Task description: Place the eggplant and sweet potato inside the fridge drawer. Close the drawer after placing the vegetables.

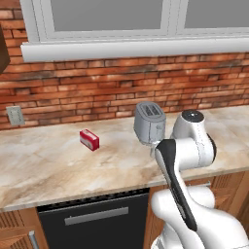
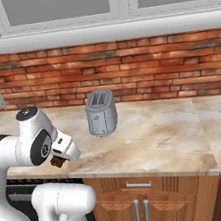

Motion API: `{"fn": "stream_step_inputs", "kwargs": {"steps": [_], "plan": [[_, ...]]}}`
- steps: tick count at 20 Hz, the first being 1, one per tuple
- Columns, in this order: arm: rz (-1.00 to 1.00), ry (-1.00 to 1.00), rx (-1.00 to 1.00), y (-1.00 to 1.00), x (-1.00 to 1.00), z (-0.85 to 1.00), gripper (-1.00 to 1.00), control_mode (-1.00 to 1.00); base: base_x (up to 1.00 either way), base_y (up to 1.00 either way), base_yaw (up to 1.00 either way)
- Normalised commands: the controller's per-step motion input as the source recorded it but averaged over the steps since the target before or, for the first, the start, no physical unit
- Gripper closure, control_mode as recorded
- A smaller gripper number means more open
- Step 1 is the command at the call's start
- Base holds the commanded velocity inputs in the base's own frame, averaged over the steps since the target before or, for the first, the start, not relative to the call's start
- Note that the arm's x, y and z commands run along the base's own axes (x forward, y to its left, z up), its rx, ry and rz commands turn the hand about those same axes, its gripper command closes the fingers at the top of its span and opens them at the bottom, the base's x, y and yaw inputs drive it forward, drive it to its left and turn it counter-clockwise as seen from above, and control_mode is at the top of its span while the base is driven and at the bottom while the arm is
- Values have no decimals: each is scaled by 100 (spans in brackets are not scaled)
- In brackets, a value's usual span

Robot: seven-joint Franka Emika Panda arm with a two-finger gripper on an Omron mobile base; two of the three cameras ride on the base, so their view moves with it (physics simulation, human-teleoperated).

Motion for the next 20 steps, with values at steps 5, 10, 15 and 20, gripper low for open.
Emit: {"fn": "stream_step_inputs", "kwargs": {"steps": [5, 10, 15, 20], "plan": [[0, 2, -1, 0, 2, -1, 100, -100, 0, 0, 0], [1, 2, 0, -2, 0, -1, 100, 100, -11, -15, 2], [0, 0, 0, 0, 0, 0, 100, 100, -74, -51, 12], [0, 0, 0, 0, 0, 0, 100, 100, -98, -22, 26]]}}
